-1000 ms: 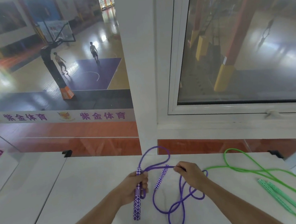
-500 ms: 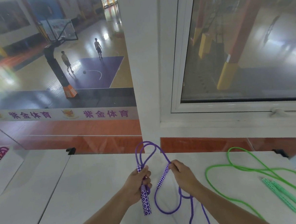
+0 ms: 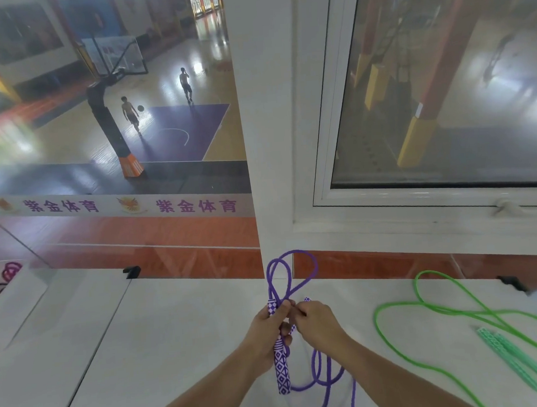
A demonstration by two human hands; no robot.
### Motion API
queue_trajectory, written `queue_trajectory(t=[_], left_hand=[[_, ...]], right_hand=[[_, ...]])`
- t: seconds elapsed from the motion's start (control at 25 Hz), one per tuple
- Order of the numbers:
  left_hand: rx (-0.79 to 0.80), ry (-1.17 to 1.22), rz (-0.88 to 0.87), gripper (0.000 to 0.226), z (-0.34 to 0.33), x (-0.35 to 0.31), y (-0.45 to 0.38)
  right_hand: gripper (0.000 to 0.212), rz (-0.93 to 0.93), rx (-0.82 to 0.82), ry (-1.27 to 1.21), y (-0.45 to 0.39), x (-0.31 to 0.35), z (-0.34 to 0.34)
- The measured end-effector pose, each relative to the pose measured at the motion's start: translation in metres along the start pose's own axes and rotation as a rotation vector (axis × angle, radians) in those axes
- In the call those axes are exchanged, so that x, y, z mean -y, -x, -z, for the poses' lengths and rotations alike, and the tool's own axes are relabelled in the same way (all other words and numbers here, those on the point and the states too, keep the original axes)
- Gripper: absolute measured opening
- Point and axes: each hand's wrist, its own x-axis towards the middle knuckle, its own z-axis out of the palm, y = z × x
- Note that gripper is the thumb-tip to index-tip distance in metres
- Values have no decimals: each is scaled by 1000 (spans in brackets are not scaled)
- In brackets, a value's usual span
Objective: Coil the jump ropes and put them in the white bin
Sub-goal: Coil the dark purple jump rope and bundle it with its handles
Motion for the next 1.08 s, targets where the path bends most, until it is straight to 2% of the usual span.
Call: queue_trajectory(t=[0.12,0.24,0.32,0.4,0.48,0.64,0.8,0.92,1.0,1.08], left_hand=[[-32,116,1,20,1,-3,1],[-119,230,-47,21,11,-19,-6],[-171,322,-80,20,23,-31,-14],[-165,357,-81,21,29,-36,-17],[-101,345,-48,24,24,-34,-14],[-14,245,-4,31,4,-20,-8],[-62,34,-63,30,-4,-11,-6],[-113,-34,-88,28,-5,-14,-7],[-130,-2,-97,30,-1,-21,-10],[-146,154,-139,27,9,-34,-20]], right_hand=[[34,-9,103,-35,1,1,8],[33,40,200,73,3,-17,22],[28,55,180,72,4,-35,28],[26,19,107,-60,4,-42,29],[25,-44,71,-201,4,-35,24],[29,-142,104,-346,7,-10,0],[33,-134,42,-217,5,5,-8],[34,-123,115,-214,2,5,-7],[34,-150,193,-291,0,-1,-5],[32,-159,227,-339,1,-12,1]])
